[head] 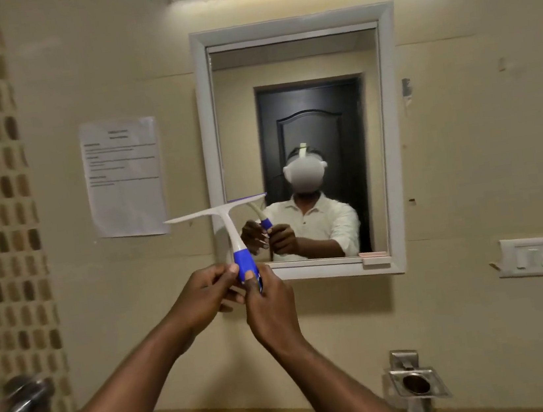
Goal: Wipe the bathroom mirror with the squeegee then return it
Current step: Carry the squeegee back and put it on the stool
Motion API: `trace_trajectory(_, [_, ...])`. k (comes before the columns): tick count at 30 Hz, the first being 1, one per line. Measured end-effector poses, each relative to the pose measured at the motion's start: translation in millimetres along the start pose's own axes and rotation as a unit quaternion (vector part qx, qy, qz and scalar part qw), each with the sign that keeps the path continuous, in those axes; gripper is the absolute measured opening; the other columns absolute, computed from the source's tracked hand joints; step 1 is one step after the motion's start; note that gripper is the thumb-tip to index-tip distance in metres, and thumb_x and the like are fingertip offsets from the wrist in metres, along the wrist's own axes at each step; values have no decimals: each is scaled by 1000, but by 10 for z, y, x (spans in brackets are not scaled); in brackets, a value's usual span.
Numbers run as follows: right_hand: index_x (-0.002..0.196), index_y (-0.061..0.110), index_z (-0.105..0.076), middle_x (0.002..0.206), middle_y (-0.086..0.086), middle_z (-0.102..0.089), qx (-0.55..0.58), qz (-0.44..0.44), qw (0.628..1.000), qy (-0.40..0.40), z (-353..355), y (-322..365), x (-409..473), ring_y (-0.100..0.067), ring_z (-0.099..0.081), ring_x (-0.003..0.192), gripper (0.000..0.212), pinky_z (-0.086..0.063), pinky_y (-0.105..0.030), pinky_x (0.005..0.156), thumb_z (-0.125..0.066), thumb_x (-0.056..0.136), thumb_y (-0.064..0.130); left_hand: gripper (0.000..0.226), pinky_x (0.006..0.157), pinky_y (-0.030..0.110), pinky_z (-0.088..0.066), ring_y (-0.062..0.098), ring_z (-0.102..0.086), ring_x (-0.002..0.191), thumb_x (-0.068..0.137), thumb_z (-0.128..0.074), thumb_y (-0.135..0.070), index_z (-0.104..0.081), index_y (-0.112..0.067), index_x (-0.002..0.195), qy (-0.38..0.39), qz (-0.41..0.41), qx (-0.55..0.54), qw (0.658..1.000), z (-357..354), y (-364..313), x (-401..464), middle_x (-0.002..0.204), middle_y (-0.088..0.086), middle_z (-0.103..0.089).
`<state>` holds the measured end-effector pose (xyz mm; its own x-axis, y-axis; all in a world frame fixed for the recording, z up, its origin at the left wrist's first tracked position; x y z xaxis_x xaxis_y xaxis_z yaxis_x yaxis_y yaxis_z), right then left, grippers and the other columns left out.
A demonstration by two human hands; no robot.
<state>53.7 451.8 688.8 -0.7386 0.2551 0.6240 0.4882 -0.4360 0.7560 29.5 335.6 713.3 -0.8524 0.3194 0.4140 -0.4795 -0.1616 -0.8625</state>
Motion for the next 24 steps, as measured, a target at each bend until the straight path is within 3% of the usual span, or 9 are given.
trace_trajectory(3, [105, 17, -59, 82, -5, -66, 19, 3, 999, 28, -257, 23, -19, -20, -61, 70, 27, -52, -43, 65, -38, 97, 31, 22, 72, 35, -49, 10, -69, 71, 94, -49, -30, -69, -21, 88, -40, 19, 21, 999, 202, 70, -79, 77, -5, -73])
trace_trajectory(7, [96, 14, -59, 79, -8, -65, 23, -4, 998, 56, -567, 43, -48, -23, -61, 66, 29, -52, -44, 61, -37, 97, 32, 21, 69, 32, -49, 7, -69, 68, 94, -51, -27, -68, -15, 88, -89, 46, 39, 994, 426, 158, -207, 76, -5, -74])
trace_trajectory(11, [97, 11, -59, 85, -15, -66, 27, -10, 995, 98, -864, 43, -102, -33, -62, 73, 28, -52, -49, 66, -37, 96, 28, 19, 65, 29, -46, 4, -66, 62, 92, -54, -24, -66, -17, 79, -143, 79, 38, 986, 592, 306, -356, 69, -5, -71])
trace_trajectory(15, [101, 8, -59, 89, -19, -66, 45, -31, 990, 130, -1151, 19, -191, -40, -63, 77, 31, -52, -53, 71, -36, 95, 29, 15, 62, 29, -46, 2, -64, 57, 92, -55, -22, -67, -13, 86, -179, 108, 39, 977, 754, 501, -469, 69, -5, -68])
trace_trajectory(19, [105, 11, -58, 93, -17, -67, 64, -87, 981, 159, -1418, -65, -304, -40, -64, 80, 31, -53, -53, 73, -36, 94, 30, 10, 68, 35, -50, 5, -67, 67, 85, -57, -13, -65, -18, 88, -168, 145, 50, 974, 918, 726, -549, 73, -5, -69])
trace_trajectory(24, [105, 12, -60, 96, -17, -67, 72, -141, 972, 175, -1732, -224, -357, -41, -64, 85, 31, -54, -54, 75, -37, 94, 28, 46, 71, 35, -52, 10, -65, 77, 69, -60, -18, -56, -31, 113, -78, 197, 67, 975, 1030, 1070, -646, 90, -3, -64])
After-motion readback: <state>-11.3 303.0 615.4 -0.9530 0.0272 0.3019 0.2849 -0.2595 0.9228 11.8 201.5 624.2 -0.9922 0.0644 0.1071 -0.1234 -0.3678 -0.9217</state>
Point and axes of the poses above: each hand's wrist, its own x-axis towards the middle knuckle, its own z-axis out of the back of the hand, y = z × x, the point moved 3 cm from there along x, towards the middle knuckle
